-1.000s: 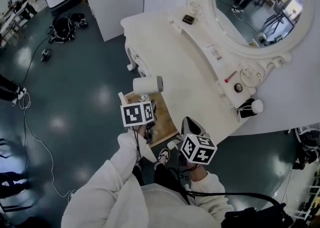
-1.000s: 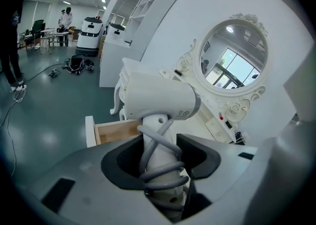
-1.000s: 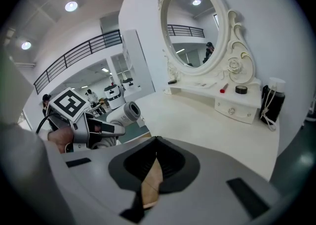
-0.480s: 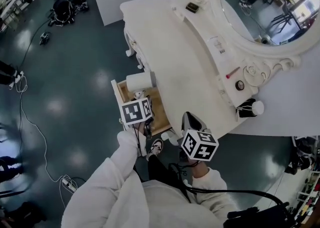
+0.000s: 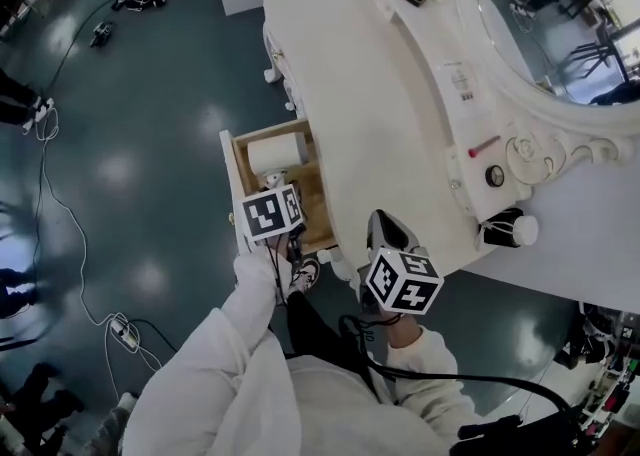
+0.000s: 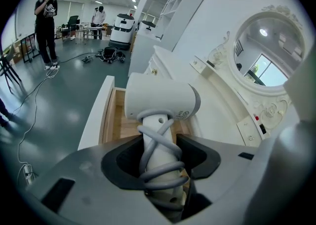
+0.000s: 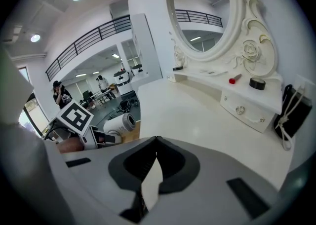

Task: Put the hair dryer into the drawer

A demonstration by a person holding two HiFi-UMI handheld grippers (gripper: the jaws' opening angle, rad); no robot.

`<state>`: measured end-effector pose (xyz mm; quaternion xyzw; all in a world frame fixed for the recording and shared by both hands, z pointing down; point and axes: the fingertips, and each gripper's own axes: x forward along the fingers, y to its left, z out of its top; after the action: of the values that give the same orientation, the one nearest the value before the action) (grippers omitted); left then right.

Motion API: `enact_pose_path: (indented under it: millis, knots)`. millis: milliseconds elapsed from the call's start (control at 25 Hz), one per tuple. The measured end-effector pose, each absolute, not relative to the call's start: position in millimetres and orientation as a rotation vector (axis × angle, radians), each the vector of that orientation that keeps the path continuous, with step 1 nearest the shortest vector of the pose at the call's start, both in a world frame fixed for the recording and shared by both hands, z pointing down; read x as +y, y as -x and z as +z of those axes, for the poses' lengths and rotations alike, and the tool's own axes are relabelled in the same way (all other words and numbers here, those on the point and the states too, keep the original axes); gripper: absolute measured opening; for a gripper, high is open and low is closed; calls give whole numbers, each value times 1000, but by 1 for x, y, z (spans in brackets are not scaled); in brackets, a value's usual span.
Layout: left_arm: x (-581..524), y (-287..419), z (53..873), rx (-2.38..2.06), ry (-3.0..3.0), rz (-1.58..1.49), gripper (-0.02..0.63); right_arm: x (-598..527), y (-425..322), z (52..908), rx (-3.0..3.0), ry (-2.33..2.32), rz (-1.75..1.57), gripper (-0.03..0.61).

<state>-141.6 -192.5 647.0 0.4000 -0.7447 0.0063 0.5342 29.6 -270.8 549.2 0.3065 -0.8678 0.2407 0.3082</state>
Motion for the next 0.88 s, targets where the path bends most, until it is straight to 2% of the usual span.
enact_pose_path:
  millis: [880]
  knots:
    - [-216, 138, 726, -1664, -918, 147, 198, -291, -34, 587, -2182, -882, 748, 61]
